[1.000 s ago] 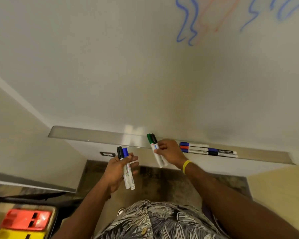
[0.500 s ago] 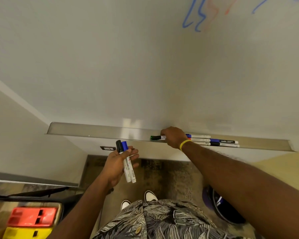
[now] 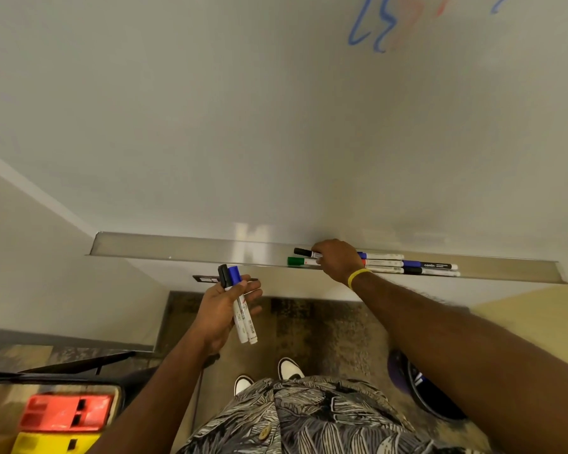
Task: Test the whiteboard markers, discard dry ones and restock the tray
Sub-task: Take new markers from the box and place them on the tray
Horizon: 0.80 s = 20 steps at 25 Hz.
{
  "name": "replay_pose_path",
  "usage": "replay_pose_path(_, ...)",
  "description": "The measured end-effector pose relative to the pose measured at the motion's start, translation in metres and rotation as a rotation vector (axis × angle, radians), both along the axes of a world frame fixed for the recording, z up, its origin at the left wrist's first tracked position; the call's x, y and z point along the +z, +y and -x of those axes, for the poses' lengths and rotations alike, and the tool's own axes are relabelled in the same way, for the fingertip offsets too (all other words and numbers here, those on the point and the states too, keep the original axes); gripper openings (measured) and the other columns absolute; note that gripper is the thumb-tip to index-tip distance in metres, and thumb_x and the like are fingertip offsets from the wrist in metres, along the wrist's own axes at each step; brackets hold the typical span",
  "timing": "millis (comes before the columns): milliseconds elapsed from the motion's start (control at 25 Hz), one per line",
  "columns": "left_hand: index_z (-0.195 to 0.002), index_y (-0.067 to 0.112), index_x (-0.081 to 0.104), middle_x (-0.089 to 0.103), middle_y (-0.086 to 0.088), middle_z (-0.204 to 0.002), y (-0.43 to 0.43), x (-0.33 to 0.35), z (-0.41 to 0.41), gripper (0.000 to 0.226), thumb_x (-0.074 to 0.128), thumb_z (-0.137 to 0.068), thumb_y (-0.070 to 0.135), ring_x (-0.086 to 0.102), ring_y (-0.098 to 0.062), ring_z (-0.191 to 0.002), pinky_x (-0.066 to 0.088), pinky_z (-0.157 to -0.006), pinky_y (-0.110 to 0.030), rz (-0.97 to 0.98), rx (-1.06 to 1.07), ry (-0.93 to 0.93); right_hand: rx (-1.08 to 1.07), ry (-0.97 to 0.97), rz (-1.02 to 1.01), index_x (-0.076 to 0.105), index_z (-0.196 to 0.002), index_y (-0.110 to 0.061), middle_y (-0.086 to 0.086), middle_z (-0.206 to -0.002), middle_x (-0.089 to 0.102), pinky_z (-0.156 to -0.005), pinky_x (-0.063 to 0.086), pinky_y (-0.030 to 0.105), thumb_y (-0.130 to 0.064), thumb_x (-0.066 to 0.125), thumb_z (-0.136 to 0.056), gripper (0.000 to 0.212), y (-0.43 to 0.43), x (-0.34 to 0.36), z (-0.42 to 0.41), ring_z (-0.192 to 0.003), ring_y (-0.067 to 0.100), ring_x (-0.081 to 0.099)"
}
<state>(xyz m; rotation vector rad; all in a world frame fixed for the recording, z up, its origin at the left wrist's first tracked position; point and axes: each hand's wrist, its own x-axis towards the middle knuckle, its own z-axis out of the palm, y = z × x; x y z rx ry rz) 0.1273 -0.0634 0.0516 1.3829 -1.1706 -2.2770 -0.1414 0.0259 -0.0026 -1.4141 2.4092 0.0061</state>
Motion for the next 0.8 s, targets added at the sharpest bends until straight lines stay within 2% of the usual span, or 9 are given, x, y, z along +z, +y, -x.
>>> replay_pose_path(360,-0.123,0.008,0.058,0.071,-0.012,-0.115,0.003,0.000,-0.002,0.026,0.047,-0.100,0.013,0.070,-0.026,-0.105,0.054,-0.090,-0.045,0.006,0.035,-0.007,0.031,0.048,-0.029,0.069,-0.107,-0.016,0.008,-0.105,0.069,-0.083,0.051,0.036,-0.016,0.060,-0.090,0.020,-0.012,-0.010,0.001,-0.096,0.028,0.063)
replay_pose_path(640,-0.125,0.009,0.057,0.071,-0.013,-0.116,0.006,-0.002,0.005,0.027,0.047,-0.100,0.014,0.070,-0.026,-0.105,0.054,-0.087,-0.041,0.009,0.031,0.016,0.022,0.021,0.004,0.068,-0.109,-0.015,0.008,-0.108,0.068,-0.086,0.050,0.035,-0.017,0.063,-0.089,0.021,-0.006,-0.009,0.002,-0.099,0.027,0.063)
replay_pose_path(720,-0.126,0.009,0.056,0.070,-0.014,-0.116,0.005,-0.003,0.008,0.028,0.048,-0.100,0.014,0.068,-0.027,-0.107,0.053,-0.090,-0.040,-0.003,0.046,0.030,-0.079,-0.063,0.145,0.068,-0.107,-0.013,0.007,-0.105,0.067,-0.086,0.050,0.036,-0.018,0.062,-0.091,0.018,-0.002,0.002,-0.007,-0.097,0.026,0.063)
replay_pose_path(800,-0.126,0.010,0.056,0.070,-0.013,-0.117,0.005,-0.004,0.012,0.028,0.048,-0.100,0.015,0.066,-0.027,-0.113,0.050,-0.097,-0.041,-0.005,0.056,0.036,-0.215,-0.312,0.324,0.071,-0.098,-0.011,0.005,-0.095,0.070,-0.085,0.054,0.038,-0.020,0.062,-0.092,0.013,0.004,0.019,-0.032,-0.088,0.022,0.064)
